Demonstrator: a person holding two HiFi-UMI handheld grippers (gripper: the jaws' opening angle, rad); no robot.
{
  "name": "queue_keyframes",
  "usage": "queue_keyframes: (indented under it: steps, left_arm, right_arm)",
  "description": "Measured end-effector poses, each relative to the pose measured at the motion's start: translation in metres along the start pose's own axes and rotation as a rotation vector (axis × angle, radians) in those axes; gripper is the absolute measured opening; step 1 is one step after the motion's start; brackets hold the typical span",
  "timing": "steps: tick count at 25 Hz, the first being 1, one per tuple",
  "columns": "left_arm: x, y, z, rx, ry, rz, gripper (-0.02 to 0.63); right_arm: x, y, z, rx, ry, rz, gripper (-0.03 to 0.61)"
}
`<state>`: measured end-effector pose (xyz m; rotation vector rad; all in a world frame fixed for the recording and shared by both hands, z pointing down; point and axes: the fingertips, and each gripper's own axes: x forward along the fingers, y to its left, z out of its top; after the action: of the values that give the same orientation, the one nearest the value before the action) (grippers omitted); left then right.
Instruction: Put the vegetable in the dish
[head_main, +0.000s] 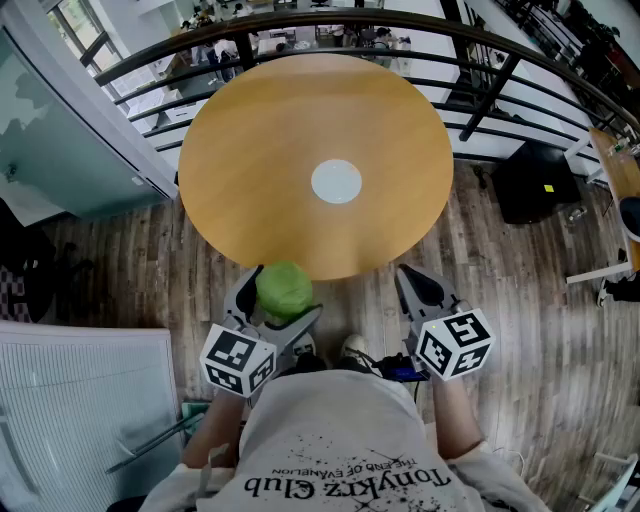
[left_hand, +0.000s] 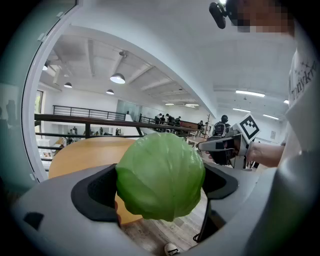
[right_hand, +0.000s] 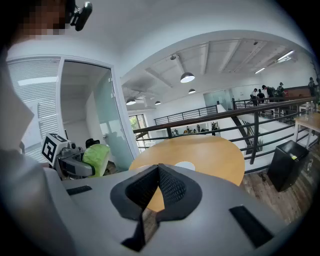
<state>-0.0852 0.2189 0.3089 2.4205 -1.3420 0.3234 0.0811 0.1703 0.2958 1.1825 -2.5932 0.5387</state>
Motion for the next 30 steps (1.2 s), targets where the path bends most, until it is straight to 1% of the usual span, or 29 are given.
queue_keyframes:
  steps: [5,10,15,19,25,30]
  left_arm:
    - [-0.003,0.003,-0.002,-0.013,-0.001,0.0,0.503]
    - [-0.002,0.003,-0.002,-0.007,-0.007,-0.006,0.503]
    - [-0.006,0.005,0.001,-0.007,-0.013,-0.022,0.503]
    - [-0.012,0.011,0.001,-0.005,-0.015,-0.041,0.503]
    - [-0.028,0.029,0.001,0.003,-0.024,-0.069,0.503]
    - [-0.041,0.046,-0.009,0.015,-0.011,-0.09,0.503]
  right_arm:
    - [0.002,0.008,-0.003,-0.001,0.001,0.008,0.017]
    - [0.001,0.009,-0.004,-0.004,0.003,0.003,0.016]
    - [-0.001,0.008,-0.002,0.039,-0.027,-0.032,0.017]
    - [-0.001,0.01,0.0,0.042,-0.032,-0.062,0.016]
    - [0.006,0.025,0.003,0.046,-0.048,-0.109,0.017]
    - [0.015,0.046,-0.003,0.055,-0.068,-0.133,0.017]
